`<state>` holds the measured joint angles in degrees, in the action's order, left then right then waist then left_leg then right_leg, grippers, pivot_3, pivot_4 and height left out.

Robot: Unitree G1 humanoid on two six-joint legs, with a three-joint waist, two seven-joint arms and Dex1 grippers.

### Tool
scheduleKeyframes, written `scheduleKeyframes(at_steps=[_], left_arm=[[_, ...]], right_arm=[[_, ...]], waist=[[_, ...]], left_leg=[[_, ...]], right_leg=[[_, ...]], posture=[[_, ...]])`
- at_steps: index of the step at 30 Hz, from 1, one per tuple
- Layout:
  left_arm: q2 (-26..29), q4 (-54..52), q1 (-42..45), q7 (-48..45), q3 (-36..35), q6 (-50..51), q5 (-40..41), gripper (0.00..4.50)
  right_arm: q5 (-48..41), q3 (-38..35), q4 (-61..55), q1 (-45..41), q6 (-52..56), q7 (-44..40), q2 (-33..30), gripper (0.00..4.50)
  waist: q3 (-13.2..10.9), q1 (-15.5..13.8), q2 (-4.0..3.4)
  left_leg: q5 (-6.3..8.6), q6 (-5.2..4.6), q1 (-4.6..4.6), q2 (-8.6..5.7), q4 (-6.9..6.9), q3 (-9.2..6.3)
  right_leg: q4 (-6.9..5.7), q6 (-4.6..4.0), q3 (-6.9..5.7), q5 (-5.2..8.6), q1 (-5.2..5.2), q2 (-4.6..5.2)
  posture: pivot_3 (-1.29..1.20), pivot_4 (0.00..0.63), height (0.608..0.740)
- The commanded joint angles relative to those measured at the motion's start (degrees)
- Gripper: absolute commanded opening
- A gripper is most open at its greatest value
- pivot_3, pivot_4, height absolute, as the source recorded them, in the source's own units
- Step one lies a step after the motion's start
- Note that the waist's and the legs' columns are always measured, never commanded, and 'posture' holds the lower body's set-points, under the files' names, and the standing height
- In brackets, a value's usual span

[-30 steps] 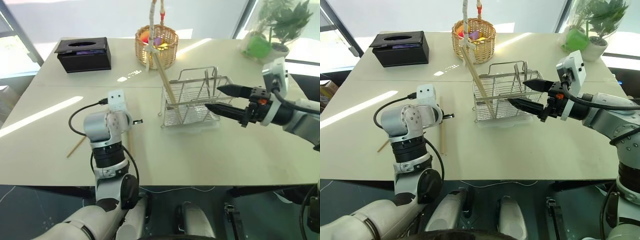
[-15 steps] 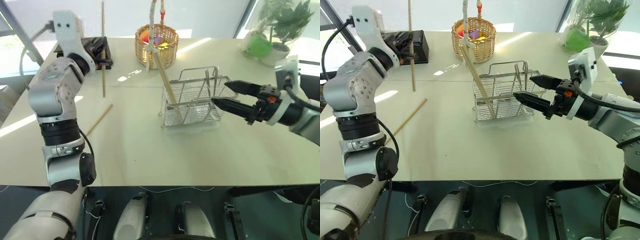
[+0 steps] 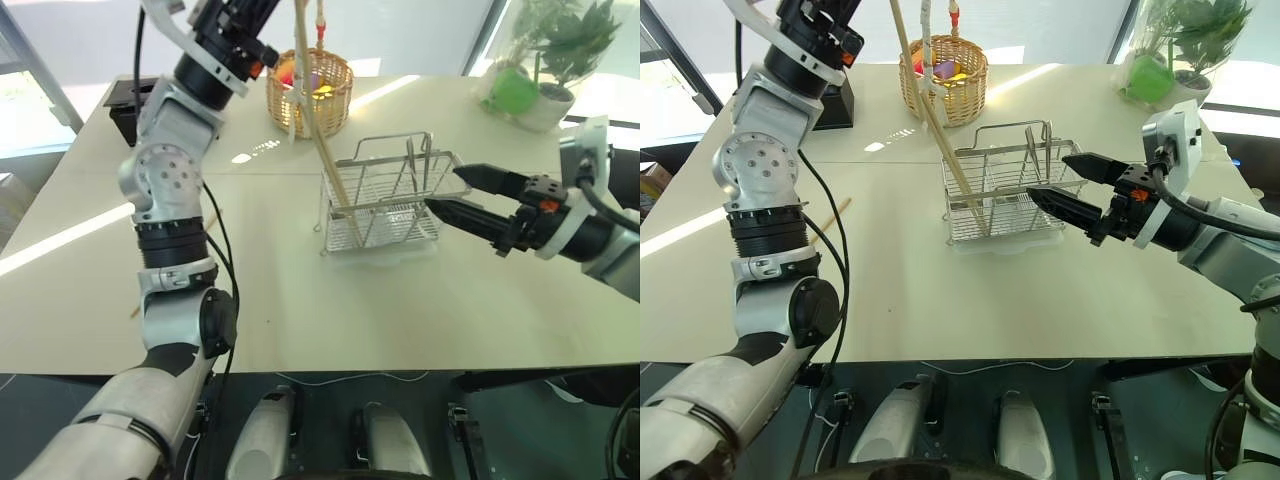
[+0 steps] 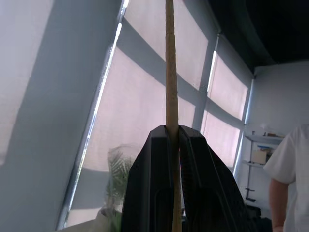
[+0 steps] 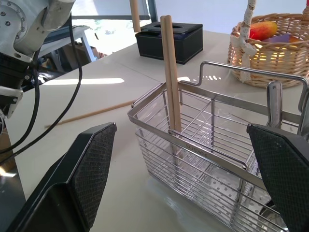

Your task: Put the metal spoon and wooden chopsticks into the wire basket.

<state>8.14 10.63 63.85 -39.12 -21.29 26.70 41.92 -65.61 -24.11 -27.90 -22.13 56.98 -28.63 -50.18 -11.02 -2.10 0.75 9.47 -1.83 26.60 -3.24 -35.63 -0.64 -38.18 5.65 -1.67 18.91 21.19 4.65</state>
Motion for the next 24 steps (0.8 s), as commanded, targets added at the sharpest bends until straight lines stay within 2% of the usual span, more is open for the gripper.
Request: scheduleKeyframes(at_steps=[1, 11, 24], left_arm=[[-1.87, -1.44, 0.67, -0.38, 2.56, -0.42, 1.97, 0.06], [-7.16, -0.31, -8.64, -0.28, 10.15, -6.33, -3.61, 0.06], [-8.22, 1.83, -13.83, -0.54, 15.8, -13.78, -10.97, 0.06]], right_arm=[[-1.11, -0.9, -1.85, -0.14, -1.8, 0.53, 0.63, 4.5], [-4.73, -0.32, -2.15, 0.29, -1.58, 1.6, 1.71, 4.5], [-9.55, -0.7, -3.65, 2.25, -1.4, 3.73, -0.01, 4.5]], waist=[[0.0, -0.01, 0.0], [0.0, -0.03, 0.0], [0.0, -0.1, 0.0]], left_leg=[[-0.01, -0.03, 0.0, 0.0, -0.02, 0.0], [-0.03, -0.16, -0.02, 0.0, -0.13, 0.0], [-0.01, -0.19, 0.02, 0.0, -0.13, 0.0]], right_leg=[[0.0, 0.03, 0.0, -0.01, 0.0, 0.0], [0.03, 0.04, 0.0, -0.07, -0.09, 0.02], [0.07, 0.03, 0.0, -0.07, -0.08, 0.04]], posture=[[0.0, 0.15, 0.74], [0.0, 0.15, 0.74], [0.0, 0.15, 0.74]])
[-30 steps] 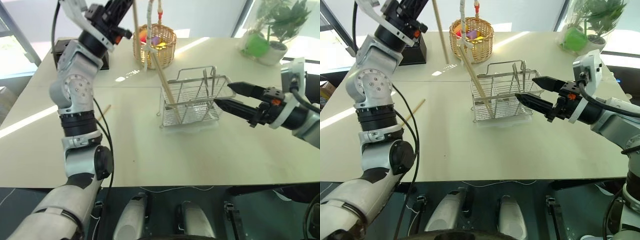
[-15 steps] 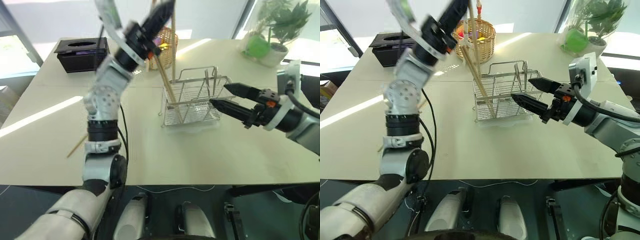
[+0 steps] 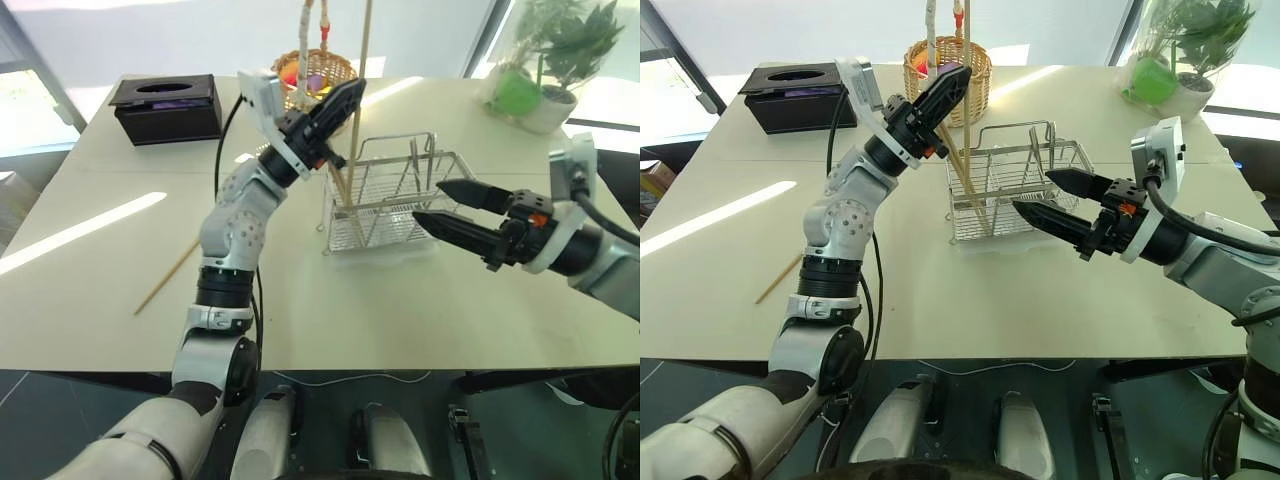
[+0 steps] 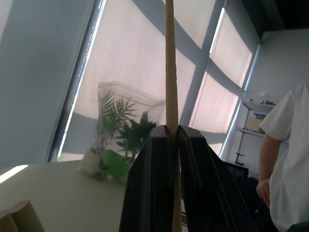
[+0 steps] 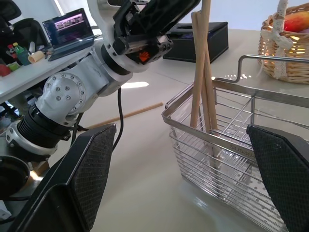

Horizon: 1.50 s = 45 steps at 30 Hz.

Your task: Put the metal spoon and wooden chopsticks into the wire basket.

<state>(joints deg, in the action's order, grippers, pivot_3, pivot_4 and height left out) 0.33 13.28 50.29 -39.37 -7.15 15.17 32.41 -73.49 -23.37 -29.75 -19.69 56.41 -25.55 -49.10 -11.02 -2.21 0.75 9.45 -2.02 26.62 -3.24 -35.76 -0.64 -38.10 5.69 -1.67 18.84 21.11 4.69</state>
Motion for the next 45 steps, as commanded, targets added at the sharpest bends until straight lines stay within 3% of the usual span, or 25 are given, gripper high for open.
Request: scheduleKeyframes(at_steps=[1, 2, 5, 7, 11, 12, 15, 21, 24, 29, 36, 45], left_arm=[[-0.48, -0.68, -0.54, -0.29, 1.98, -2.73, -1.93, 0.06], [-0.48, -0.58, -0.8, -0.47, 2.36, -2.99, -2.28, 0.06], [-0.61, -0.47, -1.21, -0.51, 2.85, -3.21, -2.65, 1.19], [-0.63, -0.49, -1.31, -0.38, 2.94, -3.32, -2.78, 2.06], [-0.42, -1.24, -1.55, 0.0, 3.22, -3.62, -3.58, 4.25], [-0.23, -1.68, -1.44, 0.17, 3.14, -3.58, -3.64, 4.49], [0.74, -3.87, 0.25, 2.3, 1.45, -2.49, -2.6, 4.49], [6.27, -1.77, 8.36, 17.8, -6.02, 1.9, -3.65, 4.49], [17.42, 3.66, 11.1, 30.09, -8.61, 14.1, -10.68, 4.49], [29.37, -3.87, 6.42, 29.9, -6.19, 29.72, -12.71, 4.49], [34.5, -18.58, -1.55, 29.0, -5.75, 46.27, -11.0, 4.49], [41.24, -28.13, -8.5, 26.55, -2.0, 62.0, -11.15, 4.49]], right_arm=[[-1.79, -1.38, -1.84, -0.2, -0.9, 0.83, -1.1, 4.5], [-1.8, -1.3, -1.85, -0.22, -0.99, 0.97, -1.1, 4.5], [-1.72, -1.15, -1.69, -0.32, -1.19, 1.12, -1.2, 4.5], [-1.73, -1.14, -1.57, -0.33, -1.27, 1.11, -1.32, 4.5], [-1.5, -1.01, -1.4, -0.24, -1.45, 0.83, -1.59, 4.5], [-1.55, -0.97, -1.43, -0.26, -1.43, 0.77, -1.64, 4.5], [-2.22, -1.04, -1.67, -0.33, -1.04, 0.44, -2.18, 4.5], [-7.9, -1.72, -1.94, -0.74, 0.5, -0.63, -5.26, 4.5], [-13.11, -0.86, -2.43, -1.17, 1.42, -0.61, -7.03, 4.5], [-16.59, 2.21, -2.31, -1.95, 1.42, 0.21, -7.8, 4.5], [-16.39, 6.48, -1.11, -4.24, 1.32, -0.53, -7.44, 4.5], [-14.96, 7.74, -0.74, -4.22, 1.12, -1.53, -7.59, 4.5]], waist=[[0.0, -0.01, 0.0], [0.0, -0.02, 0.0], [0.0, 0.01, 0.0], [0.0, 0.01, 0.0], [0.0, 0.01, 0.0], [0.0, 0.01, 0.0], [0.0, 0.01, 0.0], [0.0, 0.17, 0.0], [0.0, 0.42, -0.01], [-0.02, 1.46, 0.02], [-0.05, 0.69, 0.07], [-0.04, 0.65, 0.07]], left_leg=[[0.0, 0.0, 0.0, 0.0, 0.0, 0.0], [0.0, 0.0, 0.0, 0.0, 0.0, 0.0], [0.0, 0.0, 0.02, 0.0, 0.01, 0.0], [0.0, 0.0, 0.02, 0.0, 0.01, 0.0], [0.0, -0.01, 0.02, 0.0, 0.01, 0.0], [0.0, -0.01, 0.02, 0.0, 0.01, 0.0], [0.0, -0.01, 0.03, 0.0, 0.01, 0.0], [0.0, -0.02, 0.27, 0.01, -0.1, -0.01], [0.03, -0.08, 0.26, 0.01, -0.13, 0.0], [0.03, -0.07, 0.19, 0.01, -0.08, 0.0], [0.08, 0.01, 0.45, 0.01, -0.24, -0.01], [0.1, 0.06, 0.61, 0.02, -0.12, -0.01]], right_leg=[[0.0, 0.0, 0.0, 0.0, 0.01, 0.0], [0.0, 0.0, 0.0, 0.0, 0.02, 0.0], [0.0, 0.0, 0.0, 0.0, 0.02, 0.0], [0.0, 0.0, 0.0, 0.0, 0.03, 0.0], [0.0, 0.0, 0.0, 0.0, 0.03, 0.0], [0.0, 0.0, 0.0, 0.0, 0.03, 0.0], [0.0, 0.0, 0.0, 0.0, 0.04, 0.0], [-0.06, 0.04, -0.01, -0.02, 0.29, -0.02], [-0.07, 0.09, -0.02, -0.04, 0.26, -0.03], [-0.12, 0.09, -0.01, -0.04, 0.25, -0.07], [0.06, 0.0, -0.01, -0.19, 0.37, 0.07], [0.04, -0.04, 0.02, -0.2, 0.87, 0.08]], posture=[[0.0, 0.15, 0.74], [0.0, 0.15, 0.74], [0.0, 0.15, 0.74], [0.0, 0.15, 0.74], [0.0, 0.15, 0.74], [0.0, 0.15, 0.74], [0.0, 0.15, 0.74], [0.0, 0.15, 0.74], [0.0, 0.15, 0.74], [0.0, 0.15, 0.74], [0.0, 0.15, 0.74], [0.0, 0.15, 0.74]])
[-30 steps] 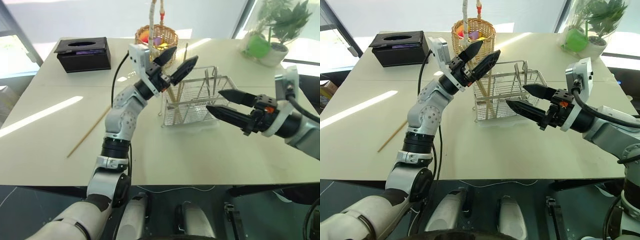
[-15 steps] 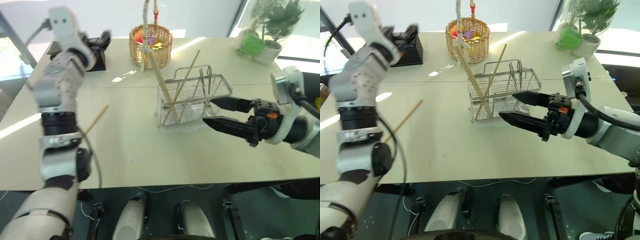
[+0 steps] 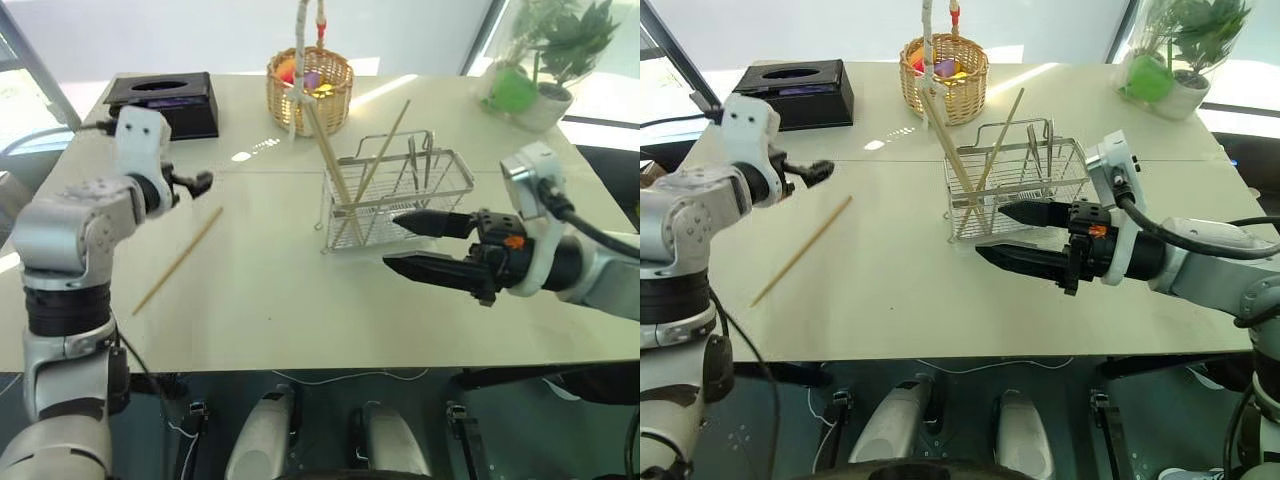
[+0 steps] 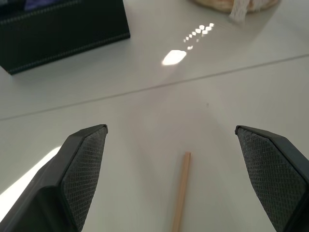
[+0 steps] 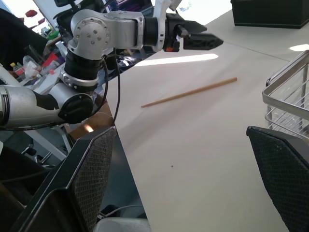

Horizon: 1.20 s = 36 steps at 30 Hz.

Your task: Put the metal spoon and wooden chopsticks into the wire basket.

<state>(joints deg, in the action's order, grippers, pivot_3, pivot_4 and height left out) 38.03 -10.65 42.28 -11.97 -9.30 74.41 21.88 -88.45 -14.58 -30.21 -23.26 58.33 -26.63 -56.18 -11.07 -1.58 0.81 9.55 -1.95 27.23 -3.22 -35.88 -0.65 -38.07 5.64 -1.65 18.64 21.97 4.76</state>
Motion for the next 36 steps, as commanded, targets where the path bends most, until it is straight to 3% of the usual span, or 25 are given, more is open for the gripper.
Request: scheduleKeyframes(at_steps=[1, 7, 17, 23, 31, 34, 36], left_arm=[[4.76, -4.48, -1.37, -1.56, 0.44, 3.38, -0.67, 4.49], [9.99, -2.75, -6.64, -6.02, 2.43, 1.61, -0.89, 4.49], [9.78, 2.7, -13.37, -12.49, 4.76, -4.65, -0.83, 4.49], [13.13, 2.85, -16.97, -17.65, 9.1, -10.13, -2.82, 4.49], [12.53, 4.68, -17.45, -18.34, 8.86, -9.63, -3.89, 4.49], [12.14, 4.33, -17.92, -18.38, 8.33, -9.33, -3.68, 3.68], [11.94, 4.18, -18.04, -18.28, 8.05, -9.09, -3.73, 2.64]], right_arm=[[0.16, -1.12, -0.31, -0.52, -0.95, -0.32, -0.43, 4.5], [1.46, -1.43, -0.42, 0.06, -1.61, 0.07, 0.11, 4.5], [3.7, -2.04, -0.01, 0.17, -2.66, -0.01, 0.18, 4.5], [4.49, -2.42, -0.07, 0.38, -3.02, 0.17, 0.26, 4.5], [5.33, -2.66, 0.11, 0.39, -3.27, 0.11, 0.3, 4.5], [5.48, -2.85, 0.17, 0.5, -3.29, 0.07, 0.21, 4.5], [5.65, -2.86, 0.24, 0.47, -3.29, 0.07, 0.25, 4.5]], waist=[[0.01, 0.04, -0.01], [0.02, -0.03, -0.03], [0.02, -0.43, -0.03], [0.04, -0.43, -0.06], [0.12, -0.39, -0.2], [0.14, -0.38, -0.24], [0.15, -0.36, -0.26]], left_leg=[[-0.01, 0.01, 0.07, 0.0, 0.0, 0.01], [-0.1, -0.04, 0.08, 0.0, 0.24, 0.15], [-0.04, 0.06, 0.09, 0.0, 0.29, 0.25], [-0.03, 0.07, 0.09, 0.0, 0.35, 0.32], [-0.04, 0.05, 0.08, 0.0, 0.52, 0.4], [-0.09, -0.02, 0.08, 0.0, 0.52, 0.41], [-0.1, -0.04, 0.06, 0.0, 0.52, 0.41]], right_leg=[[0.0, 0.0, 0.03, -0.01, 0.1, 0.0], [-0.01, 0.01, 0.19, -0.02, 0.28, 0.01], [0.01, -0.14, 0.25, 0.0, 0.36, 0.1], [0.02, -0.2, 0.26, 0.02, 0.39, 0.15], [0.01, -0.18, 0.27, 0.01, 0.46, 0.21], [0.01, -0.09, 0.27, -0.04, 0.45, 0.22], [0.0, -0.09, 0.27, -0.04, 0.45, 0.21]], posture=[[0.0, 0.15, 0.74], [0.0, 0.15, 0.74], [0.0, 0.15, 0.74], [0.0, 0.15, 0.74], [0.0, 0.15, 0.74], [0.0, 0.15, 0.74], [0.0, 0.15, 0.74]])
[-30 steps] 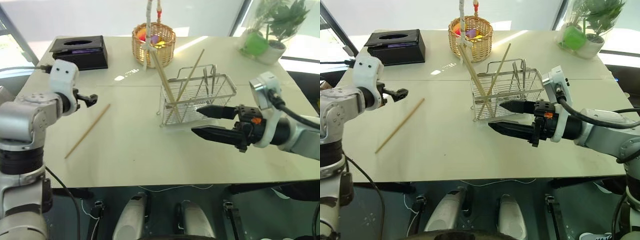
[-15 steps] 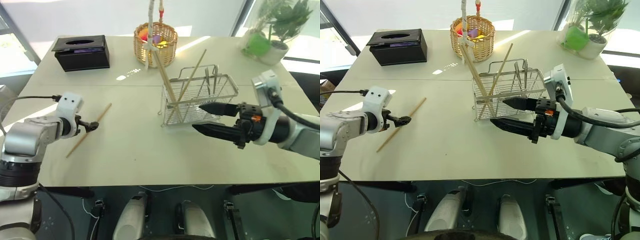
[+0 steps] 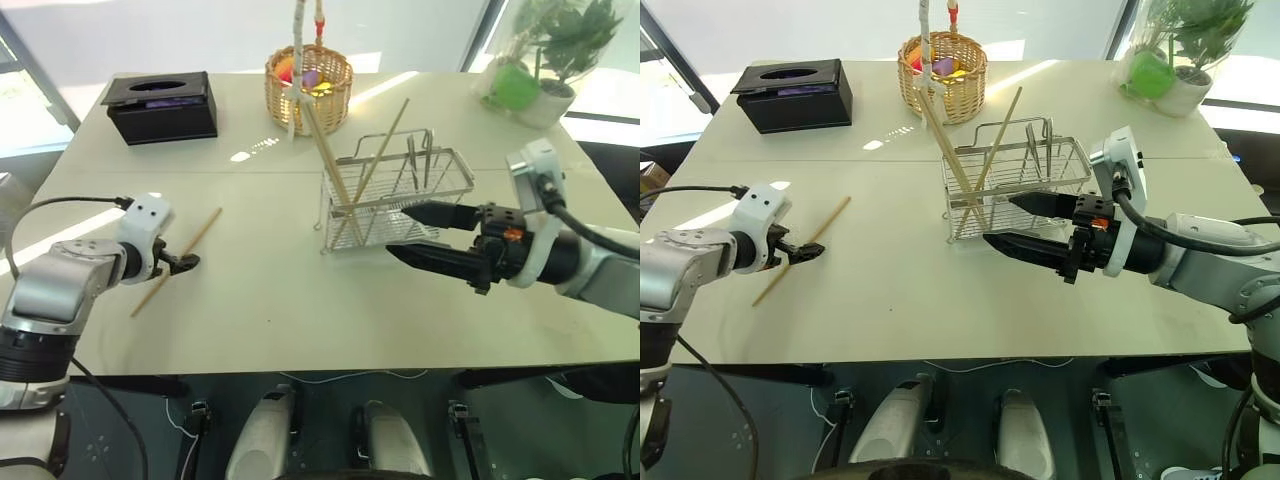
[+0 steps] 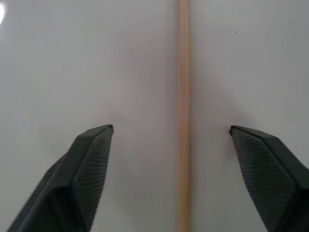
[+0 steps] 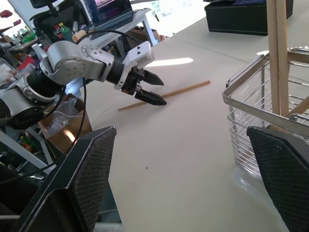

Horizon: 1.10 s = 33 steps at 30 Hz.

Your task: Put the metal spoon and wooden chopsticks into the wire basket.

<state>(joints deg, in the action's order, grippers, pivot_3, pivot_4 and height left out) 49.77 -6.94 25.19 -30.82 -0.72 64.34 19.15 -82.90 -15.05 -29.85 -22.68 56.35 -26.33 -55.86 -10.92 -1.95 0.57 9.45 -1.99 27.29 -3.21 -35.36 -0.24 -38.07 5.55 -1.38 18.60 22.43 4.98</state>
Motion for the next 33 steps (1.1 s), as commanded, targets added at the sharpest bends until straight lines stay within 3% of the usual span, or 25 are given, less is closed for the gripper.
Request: scheduleKeyframes(at_steps=[1, 5, 12, 20, 26, 33], left_arm=[[0.14, 0.27, -1.07, 0.6, -0.65, 1.12, -1.01, 2.12], [-0.18, -0.02, -1.0, 0.77, -1.27, 1.74, -0.84, 0.09], [-2.14, 0.4, 1.61, 2.71, -3.26, 0.73, -1.1, 0.04], [-13.06, -2.53, 18.64, -1.4, -17.75, -4.46, 13.78, 0.04], [-21.54, 4.27, 27.63, -7.55, -21.89, -21.52, 19.98, 0.04], [-33.82, 12.25, 31.97, -8.36, -20.18, -34.83, 21.99, 0.04]], right_arm=[[0.14, -2.52, -0.15, -0.01, -1.28, -0.27, -0.08, 4.5], [0.73, -2.67, 0.05, -0.07, -1.17, -0.58, 0.05, 4.5], [1.76, -2.7, 0.39, 0.06, -1.27, -1.17, 0.39, 4.5], [3.26, -4.25, 1.11, 1.38, -1.23, -1.7, 0.45, 4.5], [4.55, -7.47, 2.36, 2.1, -0.77, -3.38, -2.02, 4.5], [5.46, -9.93, 2.09, 3.4, -0.49, -3.78, -3.11, 4.5]], waist=[[0.02, 0.06, -0.03], [0.03, 0.81, -0.05], [0.07, 1.23, -0.11], [0.01, 1.21, 0.04], [0.1, 1.23, -0.12], [0.06, 1.12, -0.06]], left_leg=[[0.0, 0.0, -0.01, 0.0, 0.0, 0.0], [-0.01, -0.01, -0.04, 0.0, 0.02, 0.0], [-0.04, -0.05, -0.11, 0.0, 0.02, 0.0], [-0.13, -0.15, 0.11, -0.01, -0.32, 0.02], [-0.18, -0.19, 0.06, -0.01, -0.32, 0.1], [-0.25, -0.43, 0.07, -0.01, -0.58, 0.11]], right_leg=[[-0.01, -0.01, 0.0, 0.0, -0.01, 0.0], [-0.04, -0.08, 0.0, -0.03, -0.07, 0.0], [-0.05, -0.09, -0.01, -0.05, -0.09, 0.0], [0.01, 0.16, -0.13, -0.21, -0.08, 0.03], [-0.06, 0.32, -0.14, -0.3, -0.28, 0.01], [-0.07, 0.46, -0.19, -0.37, -0.46, 0.0]], posture=[[0.0, 0.15, 0.74], [0.0, 0.15, 0.74], [0.0, 0.15, 0.74], [0.0, 0.15, 0.74], [0.0, 0.15, 0.74], [0.0, 0.15, 0.74]])
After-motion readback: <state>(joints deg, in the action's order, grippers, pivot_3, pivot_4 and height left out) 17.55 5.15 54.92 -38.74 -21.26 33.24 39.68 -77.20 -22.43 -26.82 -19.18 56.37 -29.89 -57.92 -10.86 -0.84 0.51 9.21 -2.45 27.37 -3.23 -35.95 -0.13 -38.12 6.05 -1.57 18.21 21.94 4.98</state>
